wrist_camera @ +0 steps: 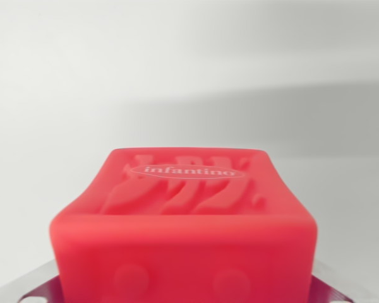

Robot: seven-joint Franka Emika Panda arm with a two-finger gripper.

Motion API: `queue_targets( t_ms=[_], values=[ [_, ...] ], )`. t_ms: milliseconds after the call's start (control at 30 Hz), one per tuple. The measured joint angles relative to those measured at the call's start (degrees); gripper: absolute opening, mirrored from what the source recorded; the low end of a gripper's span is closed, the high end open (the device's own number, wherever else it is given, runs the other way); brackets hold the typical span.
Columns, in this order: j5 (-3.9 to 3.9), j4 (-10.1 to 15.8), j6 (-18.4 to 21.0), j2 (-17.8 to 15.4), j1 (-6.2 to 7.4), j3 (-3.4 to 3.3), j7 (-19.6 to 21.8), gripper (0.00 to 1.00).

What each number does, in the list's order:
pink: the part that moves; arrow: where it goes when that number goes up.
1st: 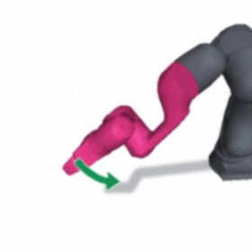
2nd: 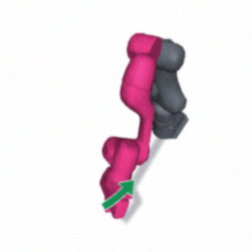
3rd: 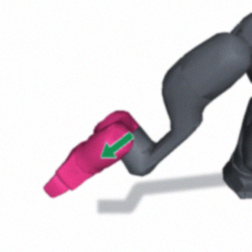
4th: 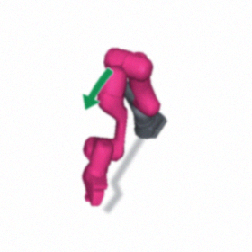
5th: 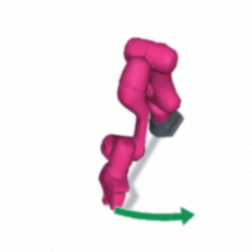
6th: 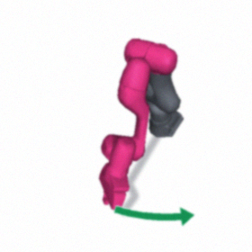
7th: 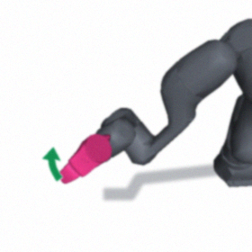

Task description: Destack cube

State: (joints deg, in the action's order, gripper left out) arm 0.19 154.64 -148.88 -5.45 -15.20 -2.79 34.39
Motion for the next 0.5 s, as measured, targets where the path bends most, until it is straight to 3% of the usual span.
queue_targets(
  t_ms=[200,500],
  values=[
    [0.07,1.52,-1.26,-0.53,0.0,0.05,1.66,0.0],
    [0.03,1.56,-6.61,5.16,0.0,0.05,1.67,0.0]
  ],
)
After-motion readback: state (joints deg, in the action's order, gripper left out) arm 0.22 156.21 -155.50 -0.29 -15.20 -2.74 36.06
